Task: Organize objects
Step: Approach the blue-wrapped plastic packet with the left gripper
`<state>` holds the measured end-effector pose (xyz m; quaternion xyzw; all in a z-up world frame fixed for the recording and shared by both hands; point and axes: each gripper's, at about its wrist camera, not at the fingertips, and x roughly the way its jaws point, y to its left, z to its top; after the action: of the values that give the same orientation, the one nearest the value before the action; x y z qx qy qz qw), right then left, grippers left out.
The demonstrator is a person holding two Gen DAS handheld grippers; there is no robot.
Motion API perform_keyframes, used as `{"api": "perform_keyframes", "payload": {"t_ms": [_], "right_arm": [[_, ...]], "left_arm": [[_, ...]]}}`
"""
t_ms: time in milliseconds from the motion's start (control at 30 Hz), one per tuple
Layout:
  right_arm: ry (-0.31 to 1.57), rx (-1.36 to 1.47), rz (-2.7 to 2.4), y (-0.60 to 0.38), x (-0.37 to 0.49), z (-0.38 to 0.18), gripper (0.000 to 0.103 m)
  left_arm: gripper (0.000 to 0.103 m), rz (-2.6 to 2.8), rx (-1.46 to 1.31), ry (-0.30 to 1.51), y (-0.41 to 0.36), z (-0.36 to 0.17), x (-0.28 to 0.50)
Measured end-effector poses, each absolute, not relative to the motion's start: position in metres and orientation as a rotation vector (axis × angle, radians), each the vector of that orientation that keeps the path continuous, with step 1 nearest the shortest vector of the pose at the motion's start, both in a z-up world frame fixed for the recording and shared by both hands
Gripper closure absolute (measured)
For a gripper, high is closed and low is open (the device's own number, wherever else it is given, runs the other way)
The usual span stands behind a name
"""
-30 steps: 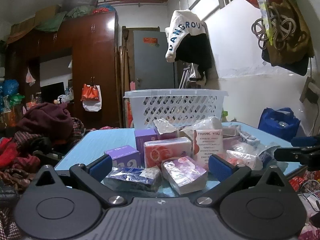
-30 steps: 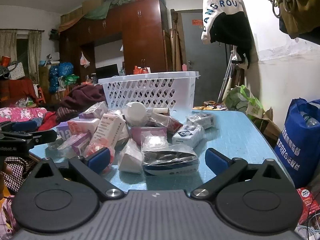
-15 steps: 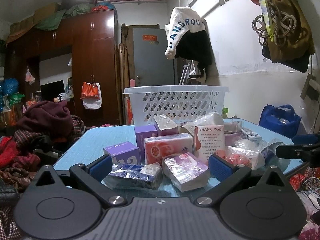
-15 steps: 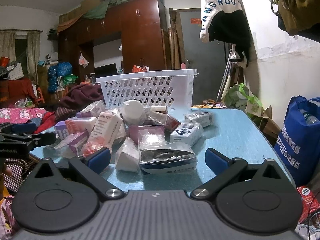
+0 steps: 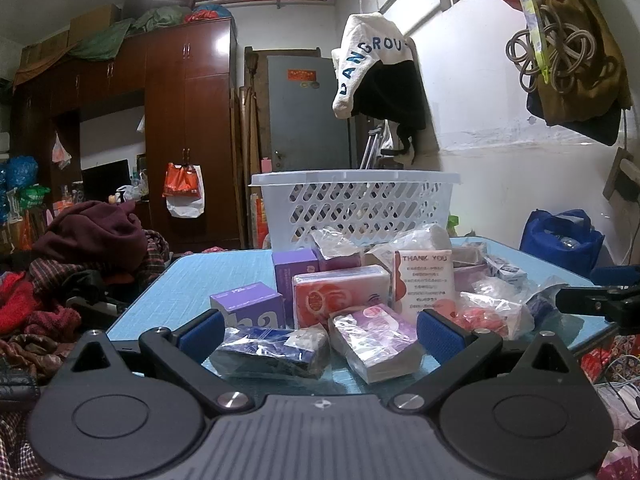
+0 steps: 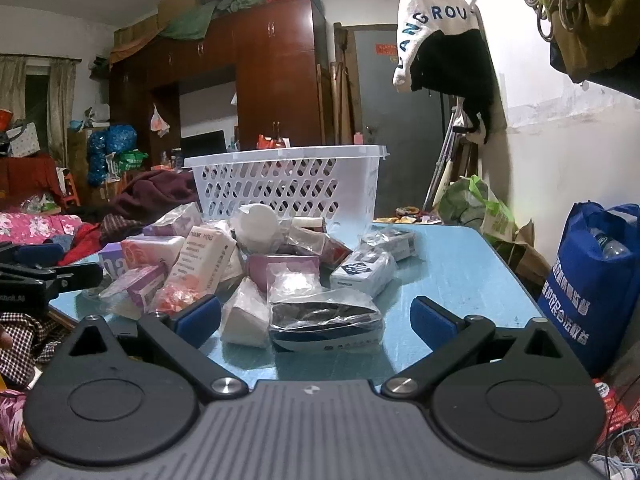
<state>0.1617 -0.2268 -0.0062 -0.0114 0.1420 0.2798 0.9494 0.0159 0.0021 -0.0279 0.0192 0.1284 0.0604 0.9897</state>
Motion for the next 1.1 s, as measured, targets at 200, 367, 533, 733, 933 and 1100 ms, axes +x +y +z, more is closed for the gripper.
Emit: {"api": "perform_keyframes", "payload": {"t_ms": [200, 367, 533, 733, 933, 1100], "right_arm": [[0.293, -0.022, 0.573, -0.226, 0.163, -0.007, 0.0], [0.295, -0.016, 0.561, -0.226, 0.164, -0.008, 0.0], [0.296, -0.001, 0.546, -0.226, 0.165, -0.006, 0.0], [0.303, -0.031, 0.521, -0.219, 0.165, -0.008, 0.0], [0.314, -0.034, 0.504, -0.217, 0.166, -0.012, 0.0], [0.33, -0.041, 0.502, -0.215, 0.167, -0.015, 0.0]], "left_arm": [[0.0, 0.12, 0.038, 0.266, 0.004, -0.03, 0.019], [0.0, 0.121, 0.043, 0.26, 0.005, -0.029, 0.018], [0.0, 0.136, 0.022, 0.248, 0.013, -0.026, 0.017], [0.0, 0.142, 0.023, 0.248, 0.016, -0.026, 0.017], [0.0, 0.145, 0.022, 0.252, 0.018, -0.027, 0.018], [0.0, 0.147, 0.026, 0.254, 0.019, -0.028, 0.017]]}}
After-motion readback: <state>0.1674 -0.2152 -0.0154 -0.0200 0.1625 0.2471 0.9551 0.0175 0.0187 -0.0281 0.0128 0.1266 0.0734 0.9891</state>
